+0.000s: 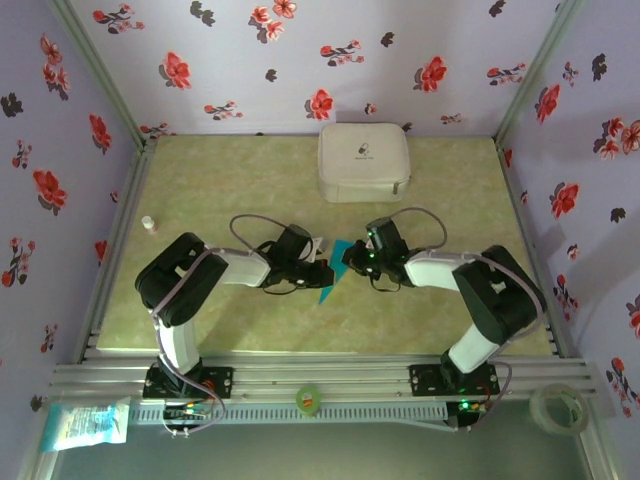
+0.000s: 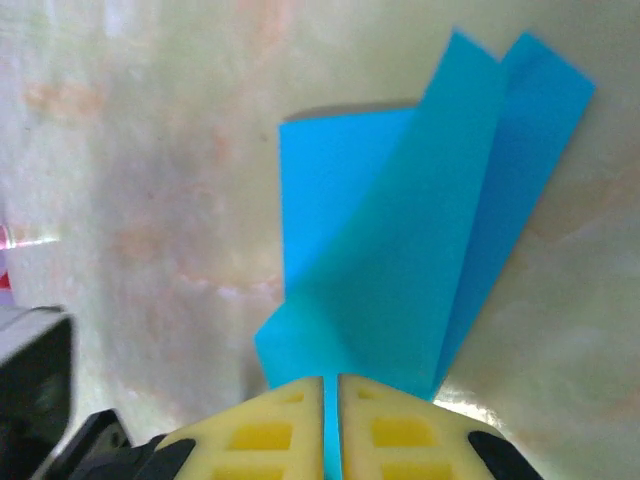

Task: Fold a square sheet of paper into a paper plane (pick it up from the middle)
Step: Fold the wing for the fifth time at the center of the table.

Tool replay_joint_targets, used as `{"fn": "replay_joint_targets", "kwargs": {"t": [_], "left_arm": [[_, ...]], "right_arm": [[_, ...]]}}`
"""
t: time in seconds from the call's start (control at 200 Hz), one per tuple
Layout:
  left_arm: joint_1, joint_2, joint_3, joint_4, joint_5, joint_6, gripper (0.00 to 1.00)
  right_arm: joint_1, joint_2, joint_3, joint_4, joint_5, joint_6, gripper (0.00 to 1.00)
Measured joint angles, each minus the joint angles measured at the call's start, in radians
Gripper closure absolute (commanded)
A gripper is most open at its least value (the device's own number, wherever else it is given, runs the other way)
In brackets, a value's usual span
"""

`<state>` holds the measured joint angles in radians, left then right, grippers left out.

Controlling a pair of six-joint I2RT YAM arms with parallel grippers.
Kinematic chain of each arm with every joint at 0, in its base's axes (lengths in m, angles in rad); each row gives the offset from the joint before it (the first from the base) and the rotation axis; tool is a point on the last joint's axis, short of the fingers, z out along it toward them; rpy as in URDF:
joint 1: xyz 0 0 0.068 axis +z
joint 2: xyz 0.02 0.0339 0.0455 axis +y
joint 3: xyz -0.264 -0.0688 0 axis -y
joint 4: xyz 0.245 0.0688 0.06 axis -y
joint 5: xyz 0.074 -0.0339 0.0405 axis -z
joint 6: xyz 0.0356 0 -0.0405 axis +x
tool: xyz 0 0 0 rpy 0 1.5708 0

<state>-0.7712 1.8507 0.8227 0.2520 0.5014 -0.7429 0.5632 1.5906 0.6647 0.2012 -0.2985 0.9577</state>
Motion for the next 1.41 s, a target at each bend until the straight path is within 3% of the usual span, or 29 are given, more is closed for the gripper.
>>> {"fn": "replay_joint_targets", "kwargs": {"t": [0.22, 0.895, 1.405], "left_arm": [[0.002, -0.001, -0.004, 0.007, 0.004, 0.000, 0.99], [0.002, -0.001, -0.005, 0.007, 0.007, 0.000, 1.00], [0.002, -0.002, -0.011, 0.017, 0.010, 0.001, 1.00]], "right_arm": [[-0.008, -0.093, 0.000, -0.021, 0.007, -0.023, 0.94], [0.032, 0.133, 0.080, 0.002, -0.033, -0.023, 0.96], [-0.057, 0.151, 0.054, 0.048, -0.066, -0.015, 0.94]]}}
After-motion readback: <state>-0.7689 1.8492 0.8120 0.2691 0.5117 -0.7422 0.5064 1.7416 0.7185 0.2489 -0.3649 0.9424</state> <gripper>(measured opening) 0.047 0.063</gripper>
